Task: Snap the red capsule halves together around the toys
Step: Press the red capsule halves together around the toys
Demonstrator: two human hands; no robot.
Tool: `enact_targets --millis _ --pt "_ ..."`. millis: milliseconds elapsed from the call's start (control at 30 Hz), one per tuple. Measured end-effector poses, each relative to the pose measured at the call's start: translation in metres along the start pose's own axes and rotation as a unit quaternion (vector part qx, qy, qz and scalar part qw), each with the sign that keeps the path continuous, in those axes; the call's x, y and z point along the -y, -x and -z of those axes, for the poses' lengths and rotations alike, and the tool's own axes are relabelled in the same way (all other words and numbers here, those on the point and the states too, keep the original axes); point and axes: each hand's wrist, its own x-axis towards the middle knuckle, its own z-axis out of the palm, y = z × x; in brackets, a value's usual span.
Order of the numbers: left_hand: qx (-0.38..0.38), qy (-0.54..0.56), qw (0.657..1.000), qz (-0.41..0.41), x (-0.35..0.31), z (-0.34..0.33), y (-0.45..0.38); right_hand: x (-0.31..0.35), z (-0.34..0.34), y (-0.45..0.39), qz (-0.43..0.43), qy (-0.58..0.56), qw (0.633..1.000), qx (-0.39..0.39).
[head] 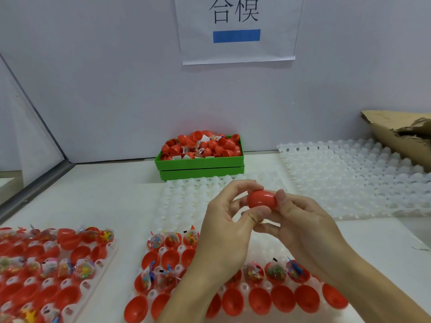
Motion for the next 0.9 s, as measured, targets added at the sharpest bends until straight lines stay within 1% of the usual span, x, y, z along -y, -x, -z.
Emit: enact_targets --millis 67,133,200,267,333,433,567,800,900 --pt "-0.031 -0.054 0.998 -0.013 0.0026 0.0012 -0.0003 0.0006 0.0011 -0.0001 0.028 0.099 0.994 -0.042" --pt "-0.061 -0.104 0.992 -0.026 0.0037 0.0024 -0.0002 0.0023 0.0019 0.0005 0.059 0.172 0.982 -0.057" --pt "-0.055 -0.103 0.993 -0.027 0.0040 0.0036 0.0004 0.0026 0.0028 0.0007 0.084 0.214 0.971 -0.065" --pt "-0.026 -0.079 0.996 -0.015 0.0019 0.0055 0.0008 0.0029 0.0036 0.0011 0.096 0.213 0.969 -0.075" --pt "-0.013 -0.060 0.998 -0.001 0.0006 0.0080 -0.0003 0.0045 0.0036 0.0010 0.101 0.212 0.969 -0.082" --pt "-0.029 -0.059 0.998 0.012 -0.0002 0.0090 -0.0017 0.0060 0.0048 0.0014 0.108 0.223 0.966 -0.077" --pt "-0.048 -0.079 0.996 0.001 -0.0004 0.0075 -0.0012 0.0077 0.0030 0.0017 0.119 0.233 0.963 -0.068" --pt "-0.057 -0.058 0.997 0.002 -0.0037 0.0070 -0.0006 0.0073 0.0033 0.0002 0.128 0.202 0.969 -0.068" --pt "-0.062 -0.064 0.996 -0.002 -0.0022 0.0062 0.0000 0.0054 0.0041 0.0005 0.129 0.216 0.965 -0.070"
